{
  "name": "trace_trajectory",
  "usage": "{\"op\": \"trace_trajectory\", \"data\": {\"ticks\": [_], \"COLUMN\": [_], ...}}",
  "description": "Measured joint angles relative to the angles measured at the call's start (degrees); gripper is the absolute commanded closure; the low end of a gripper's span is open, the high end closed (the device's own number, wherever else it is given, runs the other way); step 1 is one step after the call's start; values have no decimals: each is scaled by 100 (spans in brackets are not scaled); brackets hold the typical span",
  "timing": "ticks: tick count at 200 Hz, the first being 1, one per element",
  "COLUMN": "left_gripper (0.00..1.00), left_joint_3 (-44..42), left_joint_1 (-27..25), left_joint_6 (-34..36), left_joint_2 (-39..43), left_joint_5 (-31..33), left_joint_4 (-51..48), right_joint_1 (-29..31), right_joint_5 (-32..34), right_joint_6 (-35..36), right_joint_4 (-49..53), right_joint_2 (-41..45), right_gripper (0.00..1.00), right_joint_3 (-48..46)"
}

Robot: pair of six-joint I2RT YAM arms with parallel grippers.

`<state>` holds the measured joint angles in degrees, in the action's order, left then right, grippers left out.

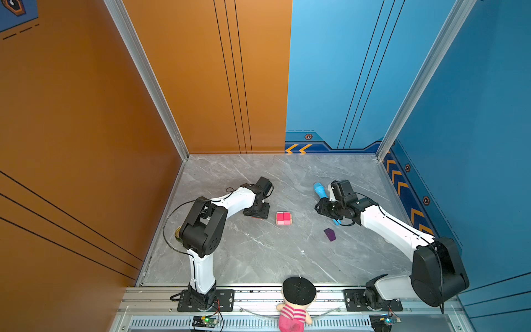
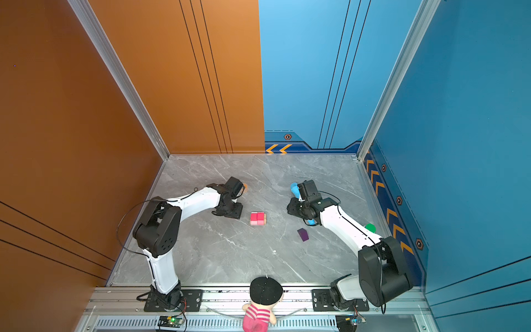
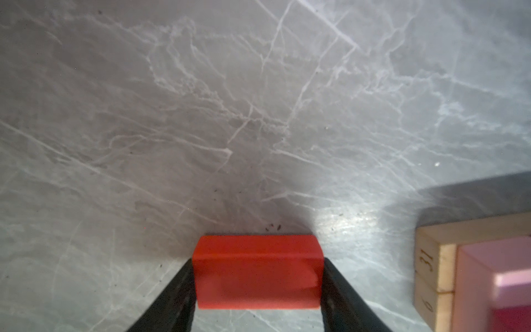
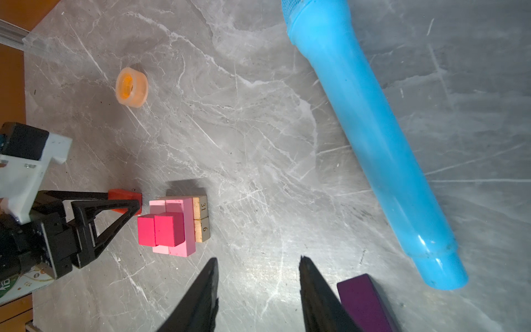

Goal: Build the wood block tower
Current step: 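Lift the red block with the left gripper and carry it over the stack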

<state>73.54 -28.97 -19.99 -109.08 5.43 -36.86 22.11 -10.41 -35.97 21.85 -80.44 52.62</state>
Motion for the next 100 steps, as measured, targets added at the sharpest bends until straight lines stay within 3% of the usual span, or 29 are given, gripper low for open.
{"op": "trace_trajectory", "data": {"ticks": [100], "left_gripper": [43], "left_joint_3": [496], "left_joint_1": [-282], "left_joint_6": [-761], "left_joint_2": [1095], "left_joint_5": [20], "left_joint_4": [-562], "right_joint_1": [-144], "right_joint_5": [-26], "right_joint_6": [2], "right_joint_4": [-133], "right_joint_2": [85], "right_gripper": [53], "right_joint_3": [-219]}}
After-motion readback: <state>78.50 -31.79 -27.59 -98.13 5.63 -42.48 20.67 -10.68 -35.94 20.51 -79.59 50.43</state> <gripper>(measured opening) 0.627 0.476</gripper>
